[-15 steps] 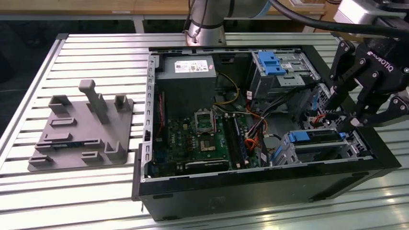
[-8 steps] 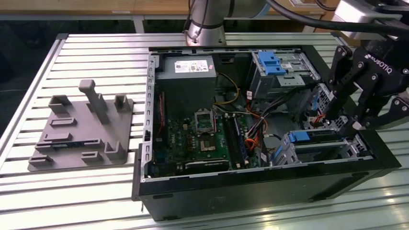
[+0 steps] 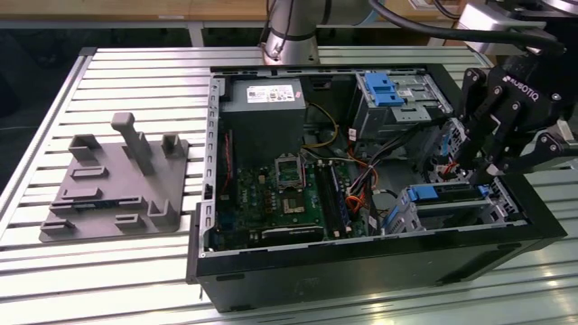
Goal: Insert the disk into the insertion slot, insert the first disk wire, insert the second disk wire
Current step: 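Insert the first disk wire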
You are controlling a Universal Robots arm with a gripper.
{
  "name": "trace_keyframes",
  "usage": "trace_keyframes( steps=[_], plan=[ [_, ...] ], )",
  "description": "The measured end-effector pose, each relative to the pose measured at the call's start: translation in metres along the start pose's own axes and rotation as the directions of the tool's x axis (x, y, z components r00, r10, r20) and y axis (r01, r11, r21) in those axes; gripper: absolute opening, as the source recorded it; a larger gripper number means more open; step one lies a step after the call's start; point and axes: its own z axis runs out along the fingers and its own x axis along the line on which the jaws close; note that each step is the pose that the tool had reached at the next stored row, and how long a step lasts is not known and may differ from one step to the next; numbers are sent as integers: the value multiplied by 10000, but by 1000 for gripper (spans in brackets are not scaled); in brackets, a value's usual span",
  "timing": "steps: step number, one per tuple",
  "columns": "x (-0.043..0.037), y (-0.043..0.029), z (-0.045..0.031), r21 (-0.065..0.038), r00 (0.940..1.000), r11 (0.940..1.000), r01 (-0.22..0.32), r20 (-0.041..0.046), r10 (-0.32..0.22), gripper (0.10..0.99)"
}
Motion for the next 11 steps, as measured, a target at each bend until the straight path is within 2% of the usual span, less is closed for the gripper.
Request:
trace_keyframes(
  steps=[2, 8, 11],
  plan=[
    [-26, -29, 3, 1, 10000, 10000, 9, 1, -9, 416],
    [-27, -281, 8, 1, 9999, 10000, 16, 160, -16, 416],
    [-28, -337, 11, -4, 9998, 10000, -22, 204, 22, 416]
  ],
)
